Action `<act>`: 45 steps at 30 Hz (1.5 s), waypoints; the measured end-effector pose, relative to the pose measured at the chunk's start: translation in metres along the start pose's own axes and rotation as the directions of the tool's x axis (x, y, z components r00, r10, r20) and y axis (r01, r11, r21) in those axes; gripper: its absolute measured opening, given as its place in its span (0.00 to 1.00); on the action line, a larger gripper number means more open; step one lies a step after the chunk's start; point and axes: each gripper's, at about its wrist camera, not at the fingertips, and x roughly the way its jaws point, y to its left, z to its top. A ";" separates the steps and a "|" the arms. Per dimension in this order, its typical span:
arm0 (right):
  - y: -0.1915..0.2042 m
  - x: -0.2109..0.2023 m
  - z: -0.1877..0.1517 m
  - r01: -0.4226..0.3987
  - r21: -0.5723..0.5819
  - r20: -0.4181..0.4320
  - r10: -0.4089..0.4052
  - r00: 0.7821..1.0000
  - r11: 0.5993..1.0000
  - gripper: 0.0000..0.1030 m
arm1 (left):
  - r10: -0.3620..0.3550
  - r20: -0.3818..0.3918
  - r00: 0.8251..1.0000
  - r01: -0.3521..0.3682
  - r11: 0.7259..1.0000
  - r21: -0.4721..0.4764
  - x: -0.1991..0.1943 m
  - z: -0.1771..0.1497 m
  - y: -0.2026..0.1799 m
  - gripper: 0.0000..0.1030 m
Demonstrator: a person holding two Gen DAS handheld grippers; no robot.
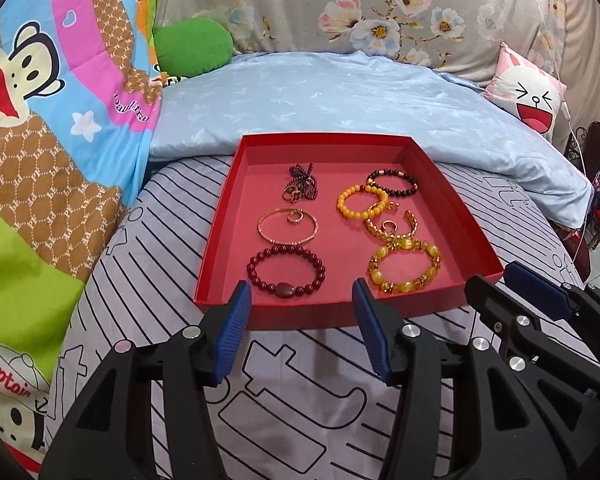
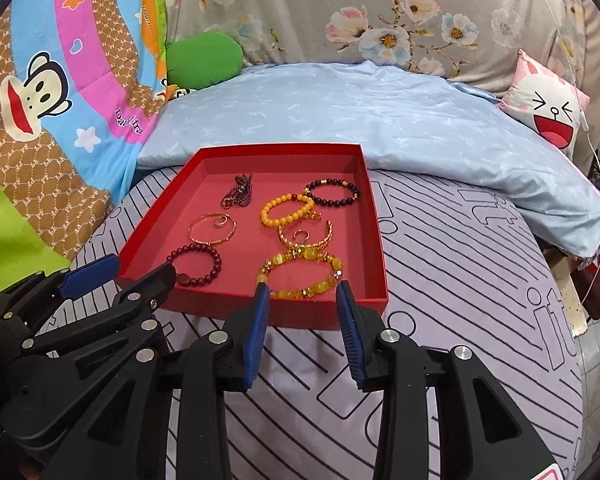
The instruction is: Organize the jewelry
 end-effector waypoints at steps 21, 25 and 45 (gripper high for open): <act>-0.002 0.009 -0.022 0.031 0.028 -0.019 -0.030 0.999 0.999 0.46 | 0.053 0.000 0.999 -0.053 0.998 -0.034 0.008 -0.024 0.010 0.66; -0.003 0.010 -0.023 0.036 0.032 -0.019 -0.035 0.999 0.999 0.49 | 0.061 0.003 0.998 -0.061 0.998 -0.030 0.008 -0.025 0.010 0.68; -0.019 0.011 -0.027 0.079 0.073 0.001 -0.080 0.997 0.994 0.73 | 0.104 0.006 0.995 -0.103 0.993 -0.055 0.010 -0.026 0.017 0.86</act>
